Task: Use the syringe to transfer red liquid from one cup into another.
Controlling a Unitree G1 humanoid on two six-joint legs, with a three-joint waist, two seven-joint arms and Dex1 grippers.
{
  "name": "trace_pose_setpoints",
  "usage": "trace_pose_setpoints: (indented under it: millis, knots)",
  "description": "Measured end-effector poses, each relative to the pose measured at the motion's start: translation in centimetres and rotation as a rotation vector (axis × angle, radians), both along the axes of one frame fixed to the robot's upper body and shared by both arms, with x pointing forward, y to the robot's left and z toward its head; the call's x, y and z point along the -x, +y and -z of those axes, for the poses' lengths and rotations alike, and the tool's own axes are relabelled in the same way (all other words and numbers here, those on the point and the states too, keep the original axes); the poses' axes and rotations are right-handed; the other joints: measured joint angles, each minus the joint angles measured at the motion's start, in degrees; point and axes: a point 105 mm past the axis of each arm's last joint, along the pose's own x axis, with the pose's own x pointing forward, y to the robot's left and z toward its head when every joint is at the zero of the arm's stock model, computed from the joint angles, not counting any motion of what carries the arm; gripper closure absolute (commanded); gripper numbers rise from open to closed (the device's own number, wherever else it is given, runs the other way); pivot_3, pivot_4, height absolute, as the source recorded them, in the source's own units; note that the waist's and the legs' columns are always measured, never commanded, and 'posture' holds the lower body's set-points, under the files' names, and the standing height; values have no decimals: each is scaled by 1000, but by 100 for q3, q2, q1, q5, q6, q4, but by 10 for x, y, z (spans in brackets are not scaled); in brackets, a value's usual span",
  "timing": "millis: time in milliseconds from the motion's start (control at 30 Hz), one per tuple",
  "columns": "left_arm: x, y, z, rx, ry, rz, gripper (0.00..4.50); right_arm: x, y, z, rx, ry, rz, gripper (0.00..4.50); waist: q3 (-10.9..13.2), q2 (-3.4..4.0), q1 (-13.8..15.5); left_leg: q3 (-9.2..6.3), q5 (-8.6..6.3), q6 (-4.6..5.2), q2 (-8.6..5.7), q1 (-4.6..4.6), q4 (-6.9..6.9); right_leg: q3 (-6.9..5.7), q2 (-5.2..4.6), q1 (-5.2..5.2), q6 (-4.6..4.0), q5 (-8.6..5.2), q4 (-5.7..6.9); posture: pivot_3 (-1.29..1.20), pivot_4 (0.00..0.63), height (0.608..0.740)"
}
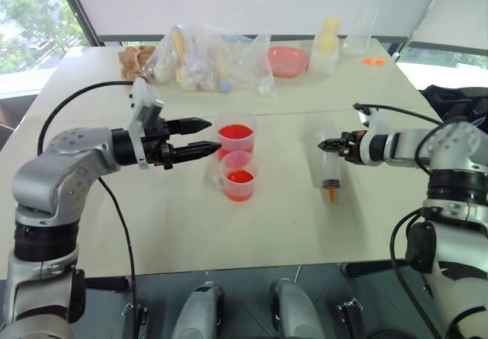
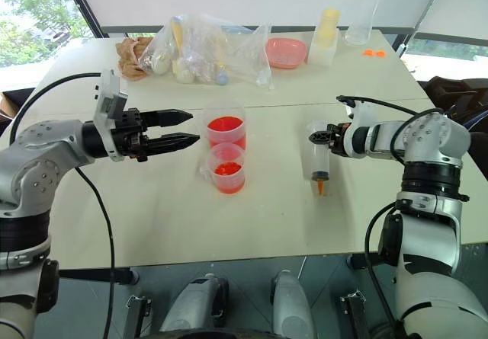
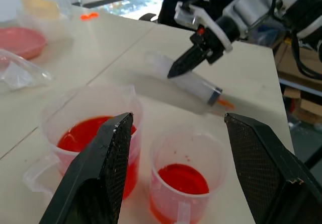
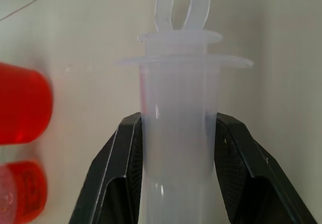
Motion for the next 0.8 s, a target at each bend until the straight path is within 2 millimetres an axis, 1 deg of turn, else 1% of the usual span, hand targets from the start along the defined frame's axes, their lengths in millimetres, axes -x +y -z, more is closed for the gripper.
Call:
trace_pose_setpoints:
  millis: [33, 100, 133, 167, 300, 433, 500, 533, 600, 667, 800]
  knots:
    - [1, 1, 4, 2, 11, -9, 1414, -1, 0, 3, 8, 6, -2, 1787, 0, 0, 4, 0, 0, 0, 0, 0, 0, 0, 0, 0, 0, 0, -1, 0, 150, 740]
    - [1, 1, 7, 7, 24, -23, 1414, -3, 0, 9, 24, 15, -8, 711, 0, 0, 17, -1, 0, 0, -1, -3, 5, -1, 2, 2, 0, 0, -1, 0, 150, 740]
    - [1, 1, 6, 8, 20, -28, 1414, -4, 1, 8, 25, 9, -17, 146, 0, -1, 21, -2, 0, 0, -1, -2, 8, -1, 2, 7, 0, 0, -3, 0, 150, 740]
    - [2, -1, 5, 9, 13, -29, 1414, -6, 2, 7, 31, 0, -24, 66, -2, -3, 22, -4, 0, 0, -1, -2, 10, -3, 2, 11, 0, 0, -7, 0, 150, 740]
    - [3, 0, 10, 10, 24, -57, 1414, -10, -3, 10, 94, -27, -36, 66, -3, -4, 34, -6, 0, 0, -2, 5, 13, -5, 3, 24, 0, 0, -16, 0, 150, 740]
    - [-1, 7, 6, 47, 19, -97, 1414, -3, -20, 7, 202, -110, -91, 66, -2, -3, 68, -7, 0, 0, -4, -1, 15, -9, 2, 24, 1, 0, -23, 0, 150, 740]
    - [-4, 16, 6, 70, 26, -134, 1414, 4, -22, -4, 191, -193, -161, 66, -1, -3, 45, -7, -4, 7, -3, -2, 14, -9, 2, 22, 2, 0, -23, 0, 150, 740]
    - [-6, 21, 6, 75, 32, -156, 1414, 9, -21, -13, 169, -246, -202, 66, -1, -2, 34, -8, -6, 10, -2, -1, 14, -9, 3, 21, 2, 0, -24, 0, 150, 740]
    - [-7, 31, 9, 88, 43, -196, 1414, 23, -22, -31, 135, -354, -282, 66, -1, -2, 26, -10, -9, 15, 2, 1, 12, -9, 9, 21, 3, 0, -24, 0, 150, 740]
    - [-8, 42, 15, 93, 64, -243, 1414, 40, -25, -44, 133, -446, -354, 66, -1, -2, 37, -11, -10, 15, 7, 1, 12, -9, 15, 21, 2, 0, -24, 0, 150, 740]
    - [-7, 59, 25, 104, 85, -320, 1414, 62, -34, -42, 138, -527, -396, 66, -1, -3, 50, -9, -10, 15, 10, 3, 15, -5, 14, 23, 1, -1, -24, 0, 150, 740]
